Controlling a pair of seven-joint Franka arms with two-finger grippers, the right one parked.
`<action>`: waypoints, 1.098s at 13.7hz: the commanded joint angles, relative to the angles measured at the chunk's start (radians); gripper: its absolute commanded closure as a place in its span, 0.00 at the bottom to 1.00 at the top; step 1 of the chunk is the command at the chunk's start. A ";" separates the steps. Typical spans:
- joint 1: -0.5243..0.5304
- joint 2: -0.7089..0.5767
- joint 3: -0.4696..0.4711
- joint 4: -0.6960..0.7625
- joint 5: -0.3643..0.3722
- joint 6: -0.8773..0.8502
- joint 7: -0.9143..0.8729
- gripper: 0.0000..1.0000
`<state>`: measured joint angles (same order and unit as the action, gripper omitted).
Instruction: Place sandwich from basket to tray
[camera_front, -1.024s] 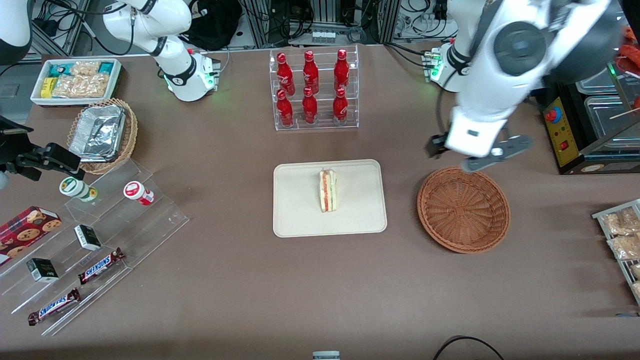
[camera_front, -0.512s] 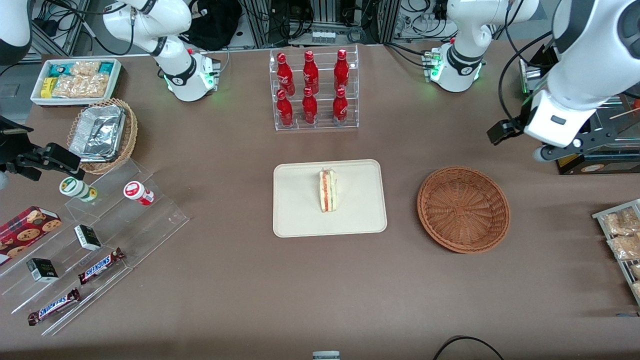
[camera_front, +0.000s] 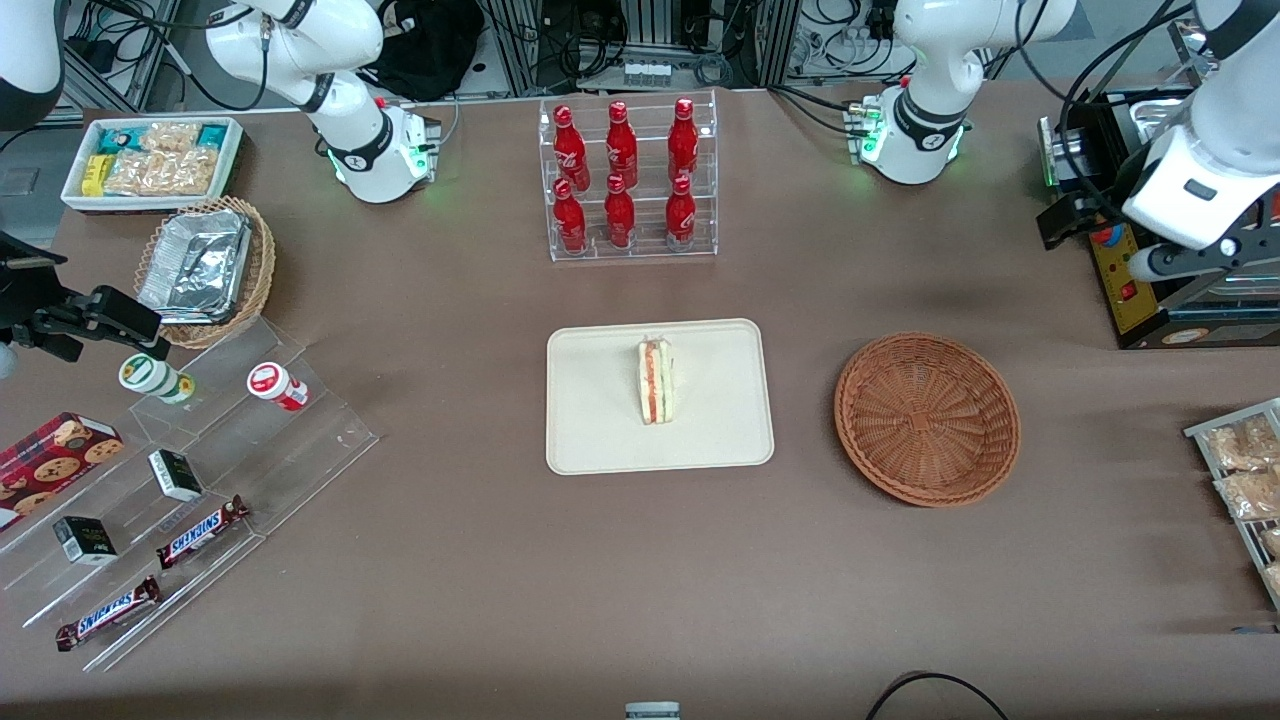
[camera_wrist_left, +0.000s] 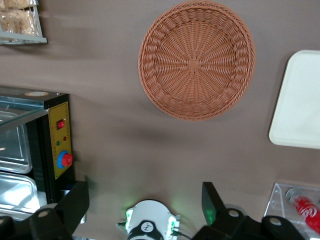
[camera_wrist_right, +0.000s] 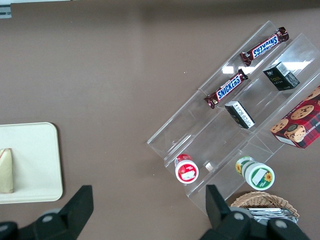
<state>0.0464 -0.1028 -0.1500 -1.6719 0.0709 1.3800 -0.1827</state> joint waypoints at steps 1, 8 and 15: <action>0.027 -0.054 -0.008 -0.042 -0.016 -0.001 0.081 0.00; 0.021 0.078 -0.009 0.156 -0.045 0.010 0.098 0.00; 0.004 0.110 0.012 0.192 -0.040 0.042 0.098 0.00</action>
<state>0.0569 -0.0018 -0.1519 -1.5079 0.0332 1.4258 -0.0986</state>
